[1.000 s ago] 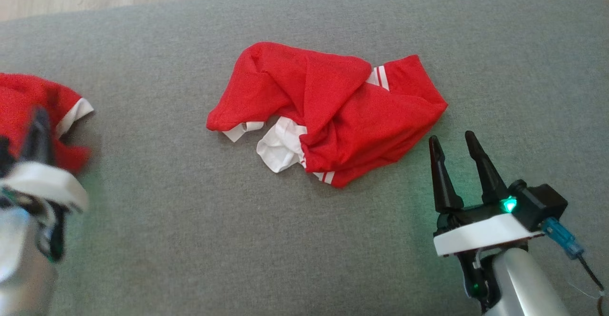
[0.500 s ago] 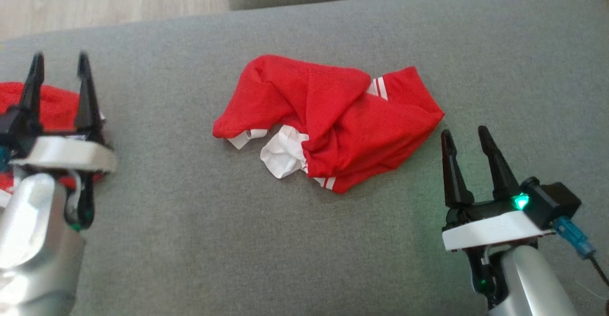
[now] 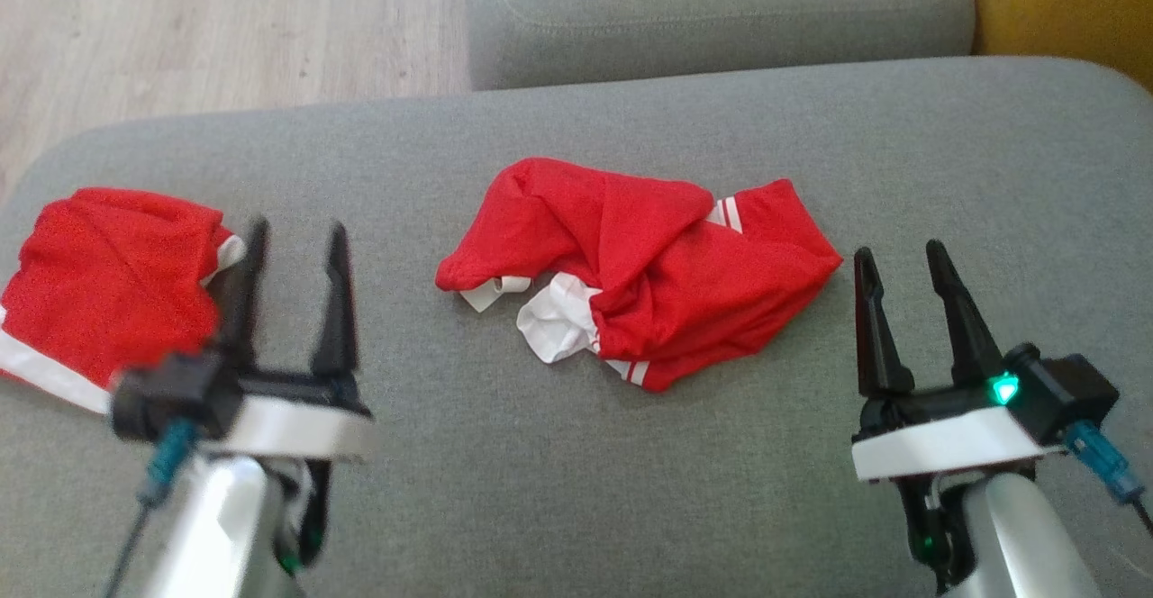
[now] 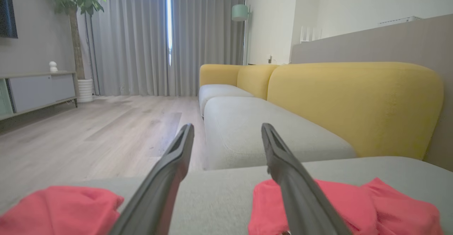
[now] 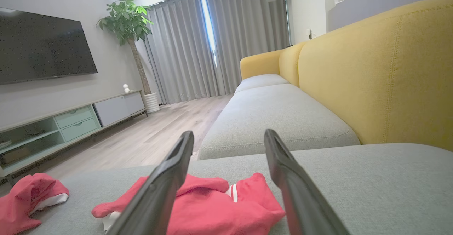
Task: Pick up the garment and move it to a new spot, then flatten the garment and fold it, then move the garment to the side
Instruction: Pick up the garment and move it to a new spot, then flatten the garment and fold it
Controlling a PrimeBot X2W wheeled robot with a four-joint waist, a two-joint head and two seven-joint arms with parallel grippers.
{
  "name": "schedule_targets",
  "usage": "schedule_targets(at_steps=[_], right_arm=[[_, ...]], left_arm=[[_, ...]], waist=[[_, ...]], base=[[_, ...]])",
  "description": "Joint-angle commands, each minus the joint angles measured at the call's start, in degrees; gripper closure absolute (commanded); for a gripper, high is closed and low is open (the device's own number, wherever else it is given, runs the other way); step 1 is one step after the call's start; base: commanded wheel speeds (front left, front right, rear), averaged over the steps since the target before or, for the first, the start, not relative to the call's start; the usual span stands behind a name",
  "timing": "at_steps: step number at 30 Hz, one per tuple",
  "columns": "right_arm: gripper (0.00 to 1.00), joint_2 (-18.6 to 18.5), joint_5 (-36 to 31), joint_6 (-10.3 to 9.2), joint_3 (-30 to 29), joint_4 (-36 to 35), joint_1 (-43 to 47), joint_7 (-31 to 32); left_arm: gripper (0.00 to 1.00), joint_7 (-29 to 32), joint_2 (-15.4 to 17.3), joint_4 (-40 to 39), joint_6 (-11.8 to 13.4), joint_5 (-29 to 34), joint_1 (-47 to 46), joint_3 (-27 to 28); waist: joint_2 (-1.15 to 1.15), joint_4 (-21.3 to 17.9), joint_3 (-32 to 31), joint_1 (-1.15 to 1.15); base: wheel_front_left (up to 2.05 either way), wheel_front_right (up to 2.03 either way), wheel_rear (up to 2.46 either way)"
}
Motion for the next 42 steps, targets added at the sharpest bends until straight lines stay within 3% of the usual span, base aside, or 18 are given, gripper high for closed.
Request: schedule_targets(at_steps=[1, 7, 12, 30, 34, 42], right_arm=[[0.0, -0.2, -0.5, -0.04, 1.3, -2.0, -0.3, -0.6], [0.0, -0.2, -0.7, -0.04, 1.7, -2.3, 1.8, -0.6], [0.0, -0.2, -0.6, -0.04, 2.3, -1.8, 2.9, -0.6], [0.0, -0.2, -3.1, -0.04, 4.7, -1.1, 0.3, -0.6], [0.0, -0.2, -4.9, -0.04, 8.1, 3.1, -4.9, 0.9], [0.0, -0.2, -3.1, -0.04, 4.5, 16.2, -19.2, 13.2]], left_arm=[[0.0, -0.3, 0.3, -2.1, 0.0, 0.5, -0.4, 1.6], [0.0, -0.3, -3.2, -1.9, -0.4, 2.8, 5.7, 0.2], [0.0, -0.3, -6.0, -2.6, -0.9, 4.2, 9.0, 2.3], [0.0, -0.3, -8.9, -2.5, -3.7, 7.2, 8.0, 6.0], [0.0, -0.3, -9.3, -2.0, -4.3, 7.3, 6.4, 6.2], [0.0, -0.3, -9.7, -0.5, -5.1, 6.7, 3.6, 4.6]], waist=[[0.0, 0.1, -0.7, 0.01], [0.0, 0.0, -1.6, 0.01], [0.0, -0.1, -1.6, 0.01], [0.0, 2.1, 1.4, 0.01], [0.0, 4.2, 4.1, 0.01], [0.0, 8.6, 7.2, 0.01]], base=[[0.0, 0.0, 0.0], [0.0, 0.0, 0.0], [0.0, 0.0, 0.0], [0.0, 0.0, 0.0], [0.0, 0.0, 0.0], [0.0, 0.0, 0.0]])
